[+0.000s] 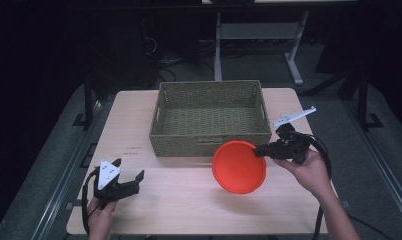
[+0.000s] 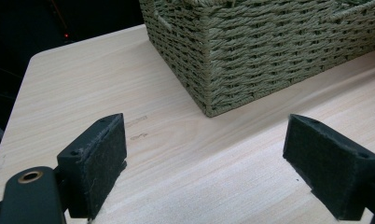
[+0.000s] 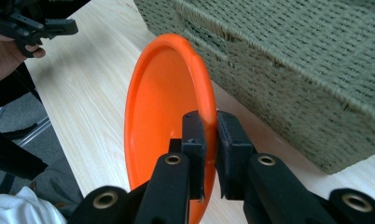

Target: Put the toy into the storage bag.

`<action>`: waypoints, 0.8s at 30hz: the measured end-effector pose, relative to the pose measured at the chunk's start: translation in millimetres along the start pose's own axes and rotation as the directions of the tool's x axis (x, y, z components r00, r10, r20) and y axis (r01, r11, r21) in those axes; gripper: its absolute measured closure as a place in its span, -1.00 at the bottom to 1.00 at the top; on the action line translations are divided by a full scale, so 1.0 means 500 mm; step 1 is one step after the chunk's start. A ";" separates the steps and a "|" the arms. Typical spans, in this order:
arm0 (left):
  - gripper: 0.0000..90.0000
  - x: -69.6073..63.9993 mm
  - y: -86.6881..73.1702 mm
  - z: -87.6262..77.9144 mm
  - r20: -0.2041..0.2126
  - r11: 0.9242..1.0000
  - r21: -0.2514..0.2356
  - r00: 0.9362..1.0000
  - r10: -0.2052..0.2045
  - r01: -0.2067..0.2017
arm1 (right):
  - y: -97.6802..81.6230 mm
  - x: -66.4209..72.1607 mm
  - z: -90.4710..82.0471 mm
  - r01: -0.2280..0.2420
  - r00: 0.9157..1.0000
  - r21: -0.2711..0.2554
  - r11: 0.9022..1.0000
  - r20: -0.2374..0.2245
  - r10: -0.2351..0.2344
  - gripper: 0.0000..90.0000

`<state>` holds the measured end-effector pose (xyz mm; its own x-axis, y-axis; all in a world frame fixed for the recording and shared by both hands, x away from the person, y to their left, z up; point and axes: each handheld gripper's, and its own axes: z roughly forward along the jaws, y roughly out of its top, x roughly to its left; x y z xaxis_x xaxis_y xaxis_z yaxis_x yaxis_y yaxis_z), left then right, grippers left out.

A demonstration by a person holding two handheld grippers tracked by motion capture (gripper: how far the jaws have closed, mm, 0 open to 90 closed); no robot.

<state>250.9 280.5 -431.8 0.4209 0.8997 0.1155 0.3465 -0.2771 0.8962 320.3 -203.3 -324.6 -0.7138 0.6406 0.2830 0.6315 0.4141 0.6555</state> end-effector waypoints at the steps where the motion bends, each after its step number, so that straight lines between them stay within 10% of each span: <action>1: -0.71 0.000 0.000 0.000 0.000 1.000 0.001 1.000 0.003 -0.003 | 0.004 0.001 -0.003 0.008 1.000 0.000 1.000 0.003 -0.008 0.83; 24: -0.72 0.002 0.000 -0.001 -0.004 1.000 -0.004 1.000 0.003 -0.003 | 0.087 0.008 -0.060 0.036 0.998 -0.022 0.999 0.045 -0.035 0.83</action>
<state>251.0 281.7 -431.5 0.4190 0.9001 0.1198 0.3419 -0.2786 0.8975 336.0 -202.2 -273.7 -0.7210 0.6541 0.2287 0.5989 0.4222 0.6805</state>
